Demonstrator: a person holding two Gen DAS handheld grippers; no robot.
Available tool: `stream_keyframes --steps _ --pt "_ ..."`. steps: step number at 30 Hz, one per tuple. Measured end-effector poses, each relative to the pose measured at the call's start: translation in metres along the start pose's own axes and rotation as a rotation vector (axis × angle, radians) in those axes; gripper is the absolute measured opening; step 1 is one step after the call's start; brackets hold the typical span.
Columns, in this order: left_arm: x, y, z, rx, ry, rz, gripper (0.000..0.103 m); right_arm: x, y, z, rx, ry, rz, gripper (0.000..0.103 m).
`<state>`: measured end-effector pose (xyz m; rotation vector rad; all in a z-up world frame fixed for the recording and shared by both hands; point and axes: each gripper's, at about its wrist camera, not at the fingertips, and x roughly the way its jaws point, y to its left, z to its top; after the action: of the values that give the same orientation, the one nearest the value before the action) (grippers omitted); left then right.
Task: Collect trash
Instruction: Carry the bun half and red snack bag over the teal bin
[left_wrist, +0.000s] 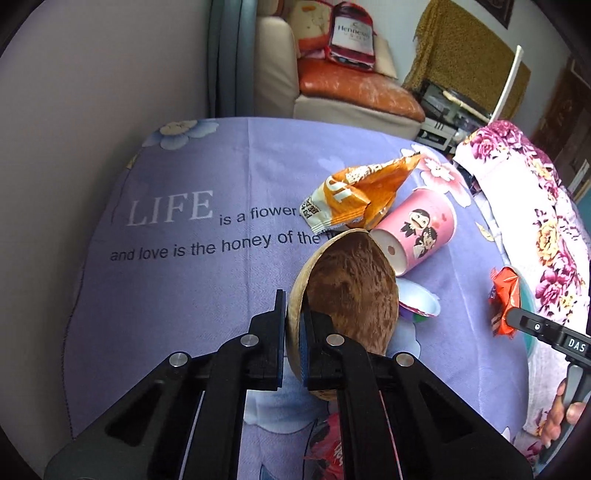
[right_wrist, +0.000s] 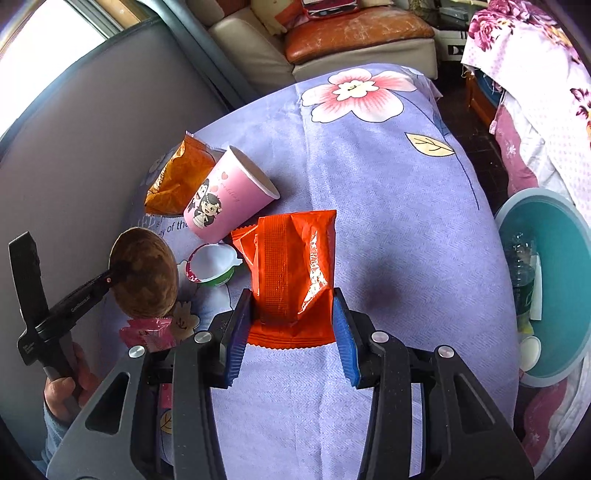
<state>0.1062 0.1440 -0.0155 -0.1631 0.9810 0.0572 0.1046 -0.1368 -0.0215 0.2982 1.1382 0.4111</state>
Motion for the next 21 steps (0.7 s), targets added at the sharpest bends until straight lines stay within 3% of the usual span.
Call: stream_keyframes --steps 9,21 --pt "-0.036 -0.027 0.009 0.021 -0.05 -0.007 0.007 -0.023 -0.016 -0.002 0.024 -0.059 0.038 0.04" --pt "-0.032 -0.143 0.025 0.164 -0.048 -0.135 0.007 -0.072 -0.083 -0.004 0.136 -0.165 0.033 0.04"
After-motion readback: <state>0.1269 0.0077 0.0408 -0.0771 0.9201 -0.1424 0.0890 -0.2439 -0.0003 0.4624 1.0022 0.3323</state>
